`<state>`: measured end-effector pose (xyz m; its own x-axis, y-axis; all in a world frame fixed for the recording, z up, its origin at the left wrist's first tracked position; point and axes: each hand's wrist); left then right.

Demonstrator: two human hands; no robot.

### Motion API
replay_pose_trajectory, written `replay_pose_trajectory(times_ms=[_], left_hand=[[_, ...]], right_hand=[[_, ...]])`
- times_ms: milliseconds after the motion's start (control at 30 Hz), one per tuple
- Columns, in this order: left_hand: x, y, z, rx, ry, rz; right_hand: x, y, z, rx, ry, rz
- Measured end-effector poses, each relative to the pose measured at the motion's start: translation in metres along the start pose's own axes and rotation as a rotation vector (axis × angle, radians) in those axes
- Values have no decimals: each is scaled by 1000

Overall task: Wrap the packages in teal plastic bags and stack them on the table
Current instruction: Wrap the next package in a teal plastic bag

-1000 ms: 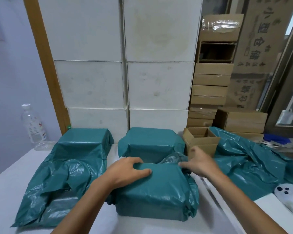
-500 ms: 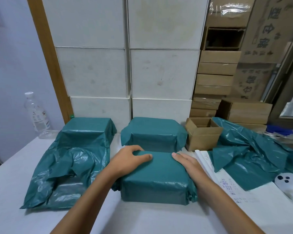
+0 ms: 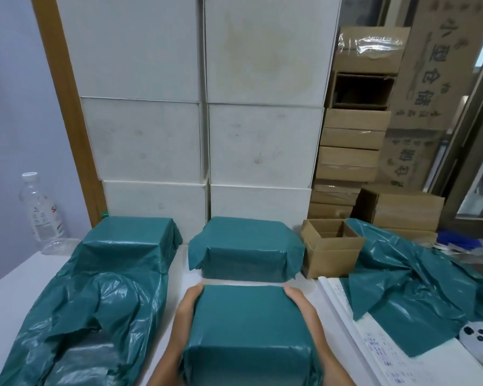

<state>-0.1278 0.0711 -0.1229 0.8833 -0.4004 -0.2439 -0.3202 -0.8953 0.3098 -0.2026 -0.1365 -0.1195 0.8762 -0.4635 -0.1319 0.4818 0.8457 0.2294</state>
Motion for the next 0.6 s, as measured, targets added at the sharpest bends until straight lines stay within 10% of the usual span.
replay_pose_trajectory(times_ms=[167,600], left_hand=[[37,14,-53,15,205,-38],[181,48,-126,-7,61,-111]], right_hand=[[47,2,42,161,13,75],[180,29,96,145,-157,-3]])
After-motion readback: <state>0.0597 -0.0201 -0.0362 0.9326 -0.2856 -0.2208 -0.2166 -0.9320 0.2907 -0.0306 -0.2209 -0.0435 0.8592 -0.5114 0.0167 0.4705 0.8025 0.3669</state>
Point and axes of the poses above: each hand's wrist, its own x-axis towards the middle knuckle, its own y-axis out of the palm, z = x × y, and after that the axes turned 7 degrees about -y, right-handed
